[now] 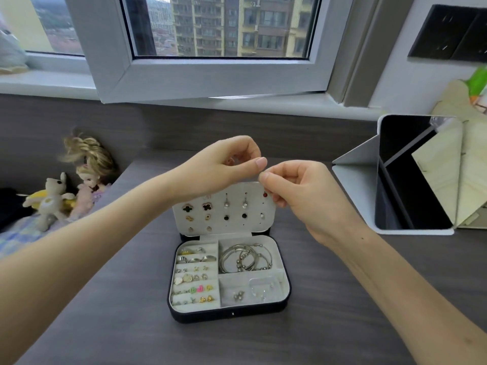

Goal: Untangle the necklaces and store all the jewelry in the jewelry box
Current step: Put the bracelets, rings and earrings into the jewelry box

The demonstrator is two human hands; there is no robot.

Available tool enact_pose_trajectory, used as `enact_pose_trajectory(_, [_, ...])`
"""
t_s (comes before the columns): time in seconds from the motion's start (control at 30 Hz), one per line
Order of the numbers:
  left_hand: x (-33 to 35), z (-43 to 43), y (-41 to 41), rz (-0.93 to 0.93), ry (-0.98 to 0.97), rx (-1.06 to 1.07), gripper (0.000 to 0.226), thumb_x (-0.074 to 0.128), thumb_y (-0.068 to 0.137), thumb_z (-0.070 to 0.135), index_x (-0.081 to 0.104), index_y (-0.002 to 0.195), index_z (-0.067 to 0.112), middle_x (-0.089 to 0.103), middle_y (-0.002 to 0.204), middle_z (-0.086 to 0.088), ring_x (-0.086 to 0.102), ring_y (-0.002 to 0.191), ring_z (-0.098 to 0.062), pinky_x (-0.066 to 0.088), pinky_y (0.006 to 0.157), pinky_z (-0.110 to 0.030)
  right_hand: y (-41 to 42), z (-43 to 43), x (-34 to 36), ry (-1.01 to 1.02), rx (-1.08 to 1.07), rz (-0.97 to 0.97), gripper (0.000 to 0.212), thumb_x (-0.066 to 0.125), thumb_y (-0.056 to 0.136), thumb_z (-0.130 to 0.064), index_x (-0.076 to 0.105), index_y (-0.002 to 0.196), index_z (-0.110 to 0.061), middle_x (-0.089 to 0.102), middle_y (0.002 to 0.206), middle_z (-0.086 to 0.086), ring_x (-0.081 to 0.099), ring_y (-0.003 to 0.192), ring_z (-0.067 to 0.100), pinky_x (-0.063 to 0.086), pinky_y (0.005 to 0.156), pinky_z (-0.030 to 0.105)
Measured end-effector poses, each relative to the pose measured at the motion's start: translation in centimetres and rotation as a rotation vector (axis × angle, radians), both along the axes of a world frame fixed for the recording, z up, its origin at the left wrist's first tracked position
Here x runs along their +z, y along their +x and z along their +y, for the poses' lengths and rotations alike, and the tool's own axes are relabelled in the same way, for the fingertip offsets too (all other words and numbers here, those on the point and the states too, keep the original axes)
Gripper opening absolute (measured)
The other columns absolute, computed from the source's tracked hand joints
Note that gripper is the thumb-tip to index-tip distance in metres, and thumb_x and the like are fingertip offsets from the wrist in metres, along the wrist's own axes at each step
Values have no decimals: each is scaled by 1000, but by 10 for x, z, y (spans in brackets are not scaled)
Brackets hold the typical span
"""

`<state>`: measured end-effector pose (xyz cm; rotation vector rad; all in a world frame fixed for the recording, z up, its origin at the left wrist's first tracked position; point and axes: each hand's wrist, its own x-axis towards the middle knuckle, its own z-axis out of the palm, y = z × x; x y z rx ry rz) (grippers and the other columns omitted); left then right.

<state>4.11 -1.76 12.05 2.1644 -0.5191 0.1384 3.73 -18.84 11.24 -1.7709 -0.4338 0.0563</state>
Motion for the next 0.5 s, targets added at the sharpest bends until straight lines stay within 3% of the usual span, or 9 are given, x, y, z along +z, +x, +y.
enact_pose_trajectory(0.13, [1,-1,-1,3,-51,14,27,57,90,32,62,88,6,56,72,6,45,61,0,39,59,-12,1,3,-1,-11,-14,-8,13,66,84,-15,69,72,-11,58,56,-4,47,49,3,41,52,19])
enact_pose_trajectory(0.3, [0,0,0,8,-69,53,37,57,82,42,65,83,7,53,63,10,42,54,1,36,53,-10,2,6,-1,-2,-35,-15,13,66,83,-14,68,71,-11,59,54,-8,48,46,0,40,51,15])
enact_pose_trajectory(0.43, [-1,1,2,33,-94,88,29,59,87,35,65,79,9,49,55,14,38,48,0,32,47,-10,2,8,0,4,-42,-21,15,66,84,-13,67,69,-13,58,53,-10,48,46,0,40,50,14])
enact_pose_trajectory(0.5, [0,1,2,41,-100,95,36,59,85,40,65,80,5,47,56,12,35,48,0,31,47,-12,2,8,1,-1,-46,-28,16,65,84,-13,67,68,-14,58,52,-11,48,46,0,40,51,15])
